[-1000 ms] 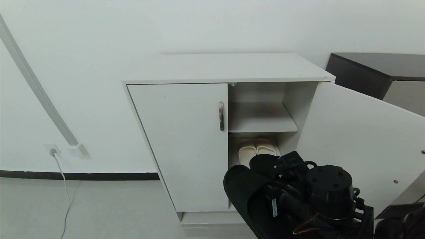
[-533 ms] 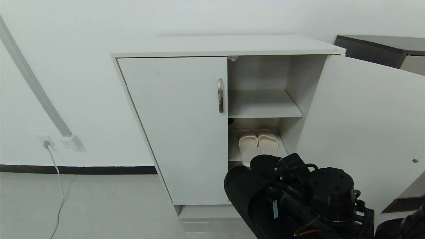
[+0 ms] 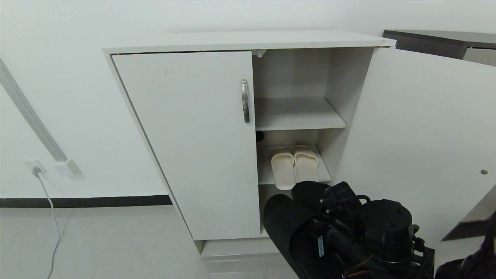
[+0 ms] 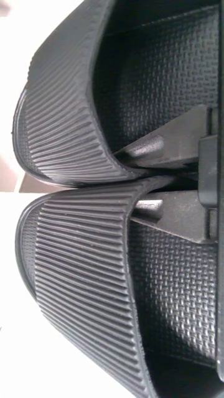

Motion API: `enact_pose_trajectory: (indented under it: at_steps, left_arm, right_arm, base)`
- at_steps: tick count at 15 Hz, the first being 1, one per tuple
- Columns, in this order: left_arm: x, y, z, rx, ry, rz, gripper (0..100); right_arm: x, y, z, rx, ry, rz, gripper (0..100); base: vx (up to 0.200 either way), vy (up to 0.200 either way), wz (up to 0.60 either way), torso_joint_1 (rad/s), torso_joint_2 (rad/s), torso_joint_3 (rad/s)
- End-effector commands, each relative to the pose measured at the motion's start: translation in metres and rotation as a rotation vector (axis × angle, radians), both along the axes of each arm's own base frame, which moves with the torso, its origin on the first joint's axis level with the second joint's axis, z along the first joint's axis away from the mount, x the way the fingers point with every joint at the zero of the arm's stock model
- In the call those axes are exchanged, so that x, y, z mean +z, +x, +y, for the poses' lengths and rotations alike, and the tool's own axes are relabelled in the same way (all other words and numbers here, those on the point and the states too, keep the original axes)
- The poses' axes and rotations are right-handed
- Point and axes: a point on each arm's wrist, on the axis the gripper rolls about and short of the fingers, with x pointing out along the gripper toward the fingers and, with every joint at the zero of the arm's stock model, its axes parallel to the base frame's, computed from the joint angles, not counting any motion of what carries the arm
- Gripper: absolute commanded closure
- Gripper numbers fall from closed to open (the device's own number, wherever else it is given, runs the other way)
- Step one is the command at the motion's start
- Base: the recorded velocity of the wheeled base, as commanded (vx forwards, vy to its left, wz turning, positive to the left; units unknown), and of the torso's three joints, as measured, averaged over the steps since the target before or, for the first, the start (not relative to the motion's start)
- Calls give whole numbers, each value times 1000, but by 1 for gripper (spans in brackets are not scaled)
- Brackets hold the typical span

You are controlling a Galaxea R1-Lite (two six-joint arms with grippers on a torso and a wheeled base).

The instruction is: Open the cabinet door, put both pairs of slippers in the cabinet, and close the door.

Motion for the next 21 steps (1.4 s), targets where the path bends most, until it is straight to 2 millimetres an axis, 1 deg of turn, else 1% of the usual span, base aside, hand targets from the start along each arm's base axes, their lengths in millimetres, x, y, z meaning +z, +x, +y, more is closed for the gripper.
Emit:
enact_pose_trajectory:
  at_steps: [1,3,5,7,9,10,11,13,14,15,16,17,21]
  left_arm:
    - [0,0,0,1,-1,2,100]
    - [0,0,0,1,-1,1,100]
    - [0,0,0,1,-1,2,100]
    - [0,0,0,1,-1,1,100]
    - [0,0,0,1,-1,2,100]
    - [0,0,0,1,-1,2,100]
    - [0,0,0,1,-1,2,100]
    - [0,0,0,1,-1,1,100]
    - [0,0,0,1,-1,1,100]
    - [0,0,0,1,-1,2,100]
    - [0,0,0,1,1,1,100]
    - [0,0,0,1,1,2,100]
    - [0,0,0,1,2,2,100]
  right_arm:
    - [-2,0,2,5,-2,2,100]
    - [-3,1,2,-1,0,-5,100]
    - [5,9,11,-33,23,-41,100]
    - [21,25,26,-224,18,-59,100]
    - [41,34,39,-358,28,-34,100]
    - [46,37,41,-396,22,-28,100]
    - [62,43,45,-458,32,-28,100]
    - [92,44,47,-469,53,-38,100]
    - [108,45,45,-475,66,-46,100]
    - [123,50,42,-494,78,-53,100]
    - [131,56,40,-508,84,-56,100]
    - [136,61,38,-519,85,-59,100]
    - [133,67,36,-521,65,-51,100]
  base:
    - [0,0,0,0,0,0]
    - [0,0,0,0,0,0]
    - [0,0,0,0,0,0]
    - [0,0,0,0,0,0]
    - [0,0,0,0,0,0]
    - [0,0,0,0,0,0]
    - [0,0,0,0,0,0]
    - [0,0,0,0,0,0]
    - [0,0,0,0,0,0]
    - [0,0,0,0,0,0]
    - [0,0,0,0,0,0]
    - [0,0,0,0,0,0]
    - [0,0,0,0,0,0]
